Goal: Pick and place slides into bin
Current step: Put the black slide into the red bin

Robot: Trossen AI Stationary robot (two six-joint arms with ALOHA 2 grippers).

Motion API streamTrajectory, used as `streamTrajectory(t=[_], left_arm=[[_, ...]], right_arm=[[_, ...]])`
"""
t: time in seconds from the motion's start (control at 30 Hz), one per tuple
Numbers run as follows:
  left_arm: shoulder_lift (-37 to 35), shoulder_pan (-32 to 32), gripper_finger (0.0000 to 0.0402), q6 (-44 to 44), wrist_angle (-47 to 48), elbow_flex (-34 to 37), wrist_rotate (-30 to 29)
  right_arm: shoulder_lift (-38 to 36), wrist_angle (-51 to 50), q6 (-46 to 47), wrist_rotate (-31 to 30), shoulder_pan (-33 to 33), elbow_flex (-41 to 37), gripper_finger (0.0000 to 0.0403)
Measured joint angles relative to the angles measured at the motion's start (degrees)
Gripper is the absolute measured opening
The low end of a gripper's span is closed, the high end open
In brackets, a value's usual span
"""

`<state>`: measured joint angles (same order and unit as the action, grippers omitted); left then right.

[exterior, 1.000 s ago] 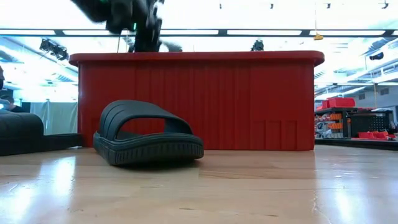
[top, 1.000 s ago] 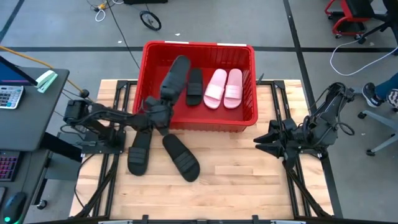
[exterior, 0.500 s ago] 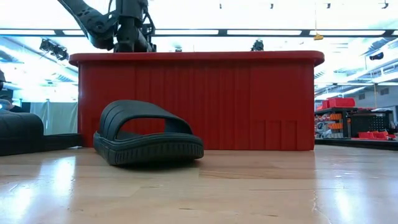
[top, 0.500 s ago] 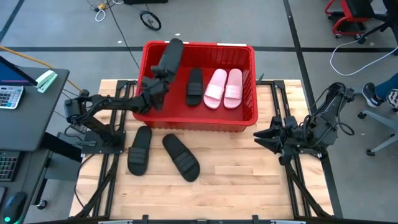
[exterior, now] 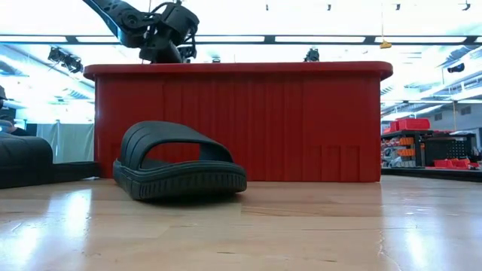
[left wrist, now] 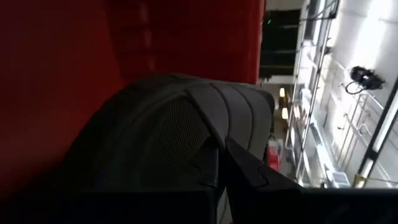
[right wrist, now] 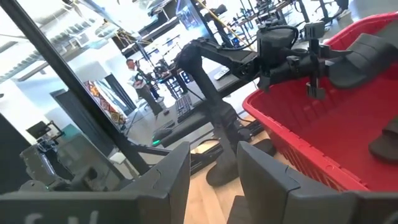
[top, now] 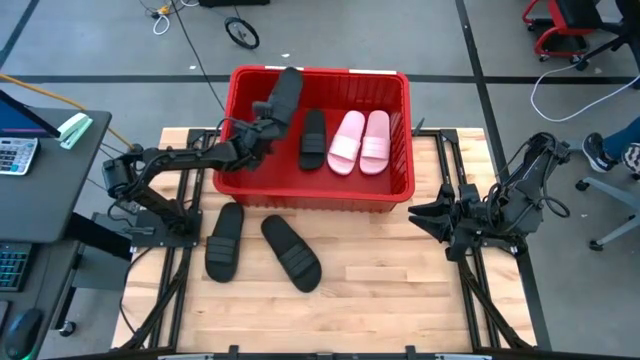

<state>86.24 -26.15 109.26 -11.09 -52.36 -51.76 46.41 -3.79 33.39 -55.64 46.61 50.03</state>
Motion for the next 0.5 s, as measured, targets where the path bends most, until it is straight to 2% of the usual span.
streamTrajectory(t=[0.3, 0.5], left_arm=[[0.1, 3.8, 0.0010, 2.9, 1.3, -0.1, 0.9], [0.0, 4.2, 0.0012, 6.0, 8.5, -0.2, 0.0]], right_arm=[[0.0, 0.0, 0.9, 0.0, 0.0, 0.0, 0.0139], [0.0, 0.0, 2.1, 0.5, 0.0, 0.0, 0.0139]])
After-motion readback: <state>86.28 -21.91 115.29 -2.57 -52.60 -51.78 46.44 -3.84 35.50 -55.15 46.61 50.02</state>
